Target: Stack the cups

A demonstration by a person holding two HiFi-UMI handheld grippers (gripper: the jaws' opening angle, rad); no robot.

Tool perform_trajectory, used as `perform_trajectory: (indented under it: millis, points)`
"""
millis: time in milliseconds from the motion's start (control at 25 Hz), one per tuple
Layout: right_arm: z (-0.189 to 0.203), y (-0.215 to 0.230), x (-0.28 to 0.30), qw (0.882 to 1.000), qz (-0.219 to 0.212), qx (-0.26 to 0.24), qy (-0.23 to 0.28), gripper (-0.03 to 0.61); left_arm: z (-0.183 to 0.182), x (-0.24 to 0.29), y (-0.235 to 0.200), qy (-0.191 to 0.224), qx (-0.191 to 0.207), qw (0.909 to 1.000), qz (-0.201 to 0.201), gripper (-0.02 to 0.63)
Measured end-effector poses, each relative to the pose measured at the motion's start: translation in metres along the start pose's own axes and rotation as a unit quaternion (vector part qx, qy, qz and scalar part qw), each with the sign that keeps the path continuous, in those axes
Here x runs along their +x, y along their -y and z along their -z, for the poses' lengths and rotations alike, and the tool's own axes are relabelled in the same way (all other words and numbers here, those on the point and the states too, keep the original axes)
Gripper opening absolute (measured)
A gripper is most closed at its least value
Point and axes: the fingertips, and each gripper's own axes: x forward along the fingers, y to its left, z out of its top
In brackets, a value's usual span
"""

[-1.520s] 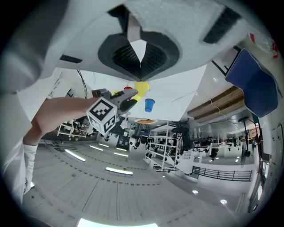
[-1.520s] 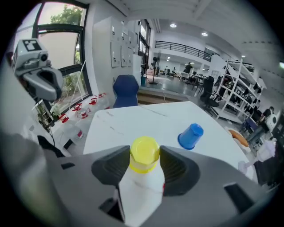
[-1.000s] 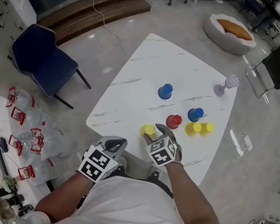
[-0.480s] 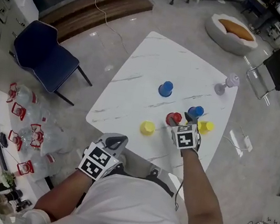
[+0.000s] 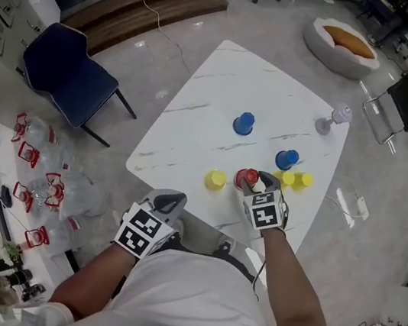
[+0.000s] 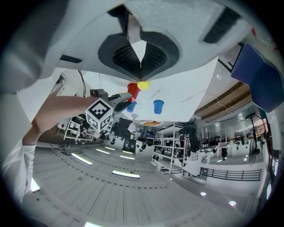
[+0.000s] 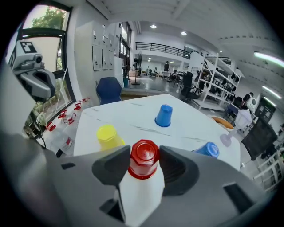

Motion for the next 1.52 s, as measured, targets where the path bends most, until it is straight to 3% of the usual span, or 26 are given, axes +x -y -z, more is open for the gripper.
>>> perform_trajectory:
  millis: [320, 720, 880, 1120, 1320, 1520]
  points:
    - [0.007, -0.028, -0.006, 1.0, -0.017, -0.014, 0.007, 0.207, -0.004, 0.008, 0.008, -0.005, 0.012, 0.9999, 0.007, 0.009]
    - [0.015, -0.034, 0.002, 1.0, -0.019, -0.013, 0.001, 0.215, -0.003, 0.009, 0.014, -0.011, 0.013, 0.9997, 0.016, 0.009]
    - [0.009, -0.029, -0.006, 1.0, -0.015, 0.002, 0.02, 0.233, -0.003, 0.011, 0.014, -0.01, 0.015, 0.9997, 0.017, 0.009]
    - [0.007, 0.013, -0.038, 0.996, 0.03, 0.056, 0.057, 0.221, -0.012, 0.018, 0.013, -0.003, 0.019, 0.9997, 0.018, 0.009]
    - [0.026, 0.069, -0.056, 0.99, 0.083, 0.097, 0.054, 0.219, -0.023, 0.023, 0.018, 0.004, 0.026, 0.9994, 0.021, 0.009]
    - [0.049, 0.1, -0.055, 0.987, 0.1, 0.117, 0.035, 0.227, -0.023, 0.025, 0.022, 0.001, 0.023, 0.9996, 0.016, 0.009]
